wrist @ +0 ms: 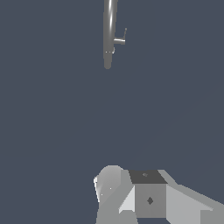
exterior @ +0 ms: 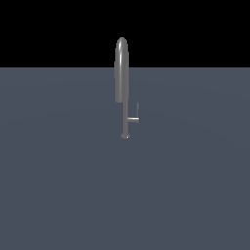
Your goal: Turn on the faucet by rotating a designated handle.
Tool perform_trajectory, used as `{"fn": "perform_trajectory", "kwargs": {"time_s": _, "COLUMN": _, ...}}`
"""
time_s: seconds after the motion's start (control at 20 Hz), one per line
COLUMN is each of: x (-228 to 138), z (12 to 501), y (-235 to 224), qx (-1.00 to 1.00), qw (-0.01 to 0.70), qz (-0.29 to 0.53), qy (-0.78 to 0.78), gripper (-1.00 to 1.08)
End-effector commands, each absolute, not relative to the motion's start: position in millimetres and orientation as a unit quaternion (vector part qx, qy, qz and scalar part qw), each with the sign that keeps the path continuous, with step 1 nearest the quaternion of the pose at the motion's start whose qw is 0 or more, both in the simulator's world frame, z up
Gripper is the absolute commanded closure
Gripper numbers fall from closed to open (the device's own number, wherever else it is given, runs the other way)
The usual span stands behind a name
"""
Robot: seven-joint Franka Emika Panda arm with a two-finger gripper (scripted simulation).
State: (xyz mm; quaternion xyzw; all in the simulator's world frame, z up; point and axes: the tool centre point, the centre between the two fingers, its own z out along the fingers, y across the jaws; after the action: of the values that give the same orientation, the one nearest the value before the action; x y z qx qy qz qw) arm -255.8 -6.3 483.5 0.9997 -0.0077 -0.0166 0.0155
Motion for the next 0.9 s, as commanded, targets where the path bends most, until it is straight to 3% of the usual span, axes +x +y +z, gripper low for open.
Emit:
{"fn": "perform_trajectory", "kwargs": {"time_s": 0.0, "x": -256, "z": 483, "y": -6, "qx": 1.0, "qw": 0.015, "qz": -0.017, "qy": -0.008, "gripper": 1.08}}
{"fn": "perform_trajectory", "kwargs": {"time_s": 0.85, "x": -215, "z": 476, "y": -2, "qx": 0.996, "qw": -0.035, "qz": -0.061, "qy": -0.059, "gripper": 1.08}}
